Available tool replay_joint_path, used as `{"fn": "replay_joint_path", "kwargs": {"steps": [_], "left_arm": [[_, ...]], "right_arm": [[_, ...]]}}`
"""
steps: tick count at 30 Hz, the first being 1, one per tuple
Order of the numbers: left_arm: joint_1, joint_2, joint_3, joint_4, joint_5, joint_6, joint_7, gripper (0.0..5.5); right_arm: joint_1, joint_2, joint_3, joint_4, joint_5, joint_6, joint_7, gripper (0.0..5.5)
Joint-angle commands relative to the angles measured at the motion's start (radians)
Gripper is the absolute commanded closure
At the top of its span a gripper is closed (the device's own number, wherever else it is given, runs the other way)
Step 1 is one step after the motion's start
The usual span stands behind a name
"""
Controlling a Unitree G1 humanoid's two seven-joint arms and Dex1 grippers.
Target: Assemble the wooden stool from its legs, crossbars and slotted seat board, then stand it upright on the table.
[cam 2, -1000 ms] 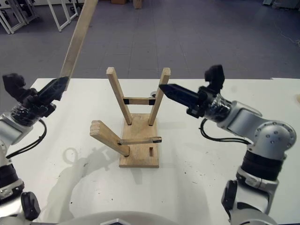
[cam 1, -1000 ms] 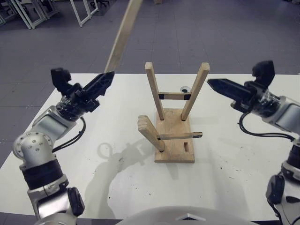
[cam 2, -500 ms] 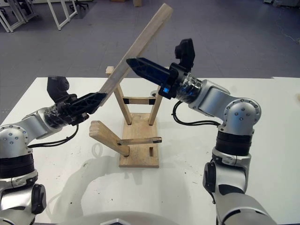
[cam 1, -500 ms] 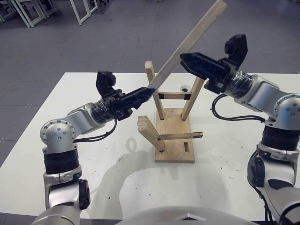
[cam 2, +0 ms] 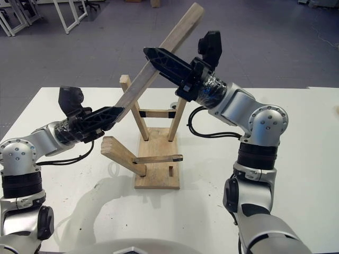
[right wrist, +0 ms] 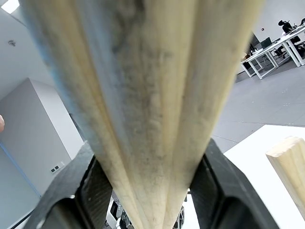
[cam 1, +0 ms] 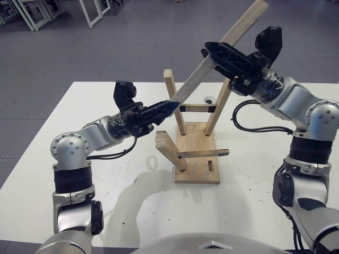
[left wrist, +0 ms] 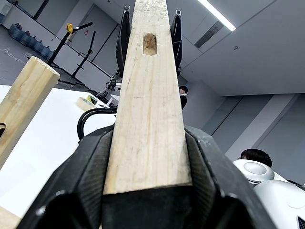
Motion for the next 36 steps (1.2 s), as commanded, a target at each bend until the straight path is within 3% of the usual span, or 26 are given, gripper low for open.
{"fn": "replay_joint_path", "kwargs": {"steps": [1,5,10,15,20,28,36], "left_arm": [[0.001,0.014,-0.009,0.013,0.031,-0.003,-0.010,3.10],[-0.021,0.005,0.019,0.046,0.028,-0.023,0.008,2.40],[-0.015,0.003,0.061,0.057,0.018,-0.055,0.043,1.64],[0.043,-0.002,0.104,0.022,0.010,-0.078,0.082,0.88],[0.130,-0.010,0.137,-0.036,0.009,-0.111,0.122,0.01],[0.197,-0.006,0.103,-0.066,0.104,-0.181,0.097,0.01],[0.214,-0.009,0.088,-0.060,0.118,-0.188,0.077,0.01]], "right_arm": [[-0.016,-0.007,-0.034,0.013,0.045,-0.010,0.011,3.46],[-0.017,-0.055,-0.045,0.038,-0.008,-0.013,0.050,3.46],[0.033,-0.170,-0.053,0.021,-0.198,-0.115,0.253,3.46],[0.202,-0.351,-0.059,0.031,-0.339,-0.132,0.511,3.46],[0.326,-0.430,-0.015,0.027,-0.522,-0.253,0.670,3.46],[0.539,-0.391,0.051,0.111,-0.737,-0.719,1.181,3.46],[0.521,-0.284,0.096,0.155,-0.813,-0.934,1.251,3.46]]}}
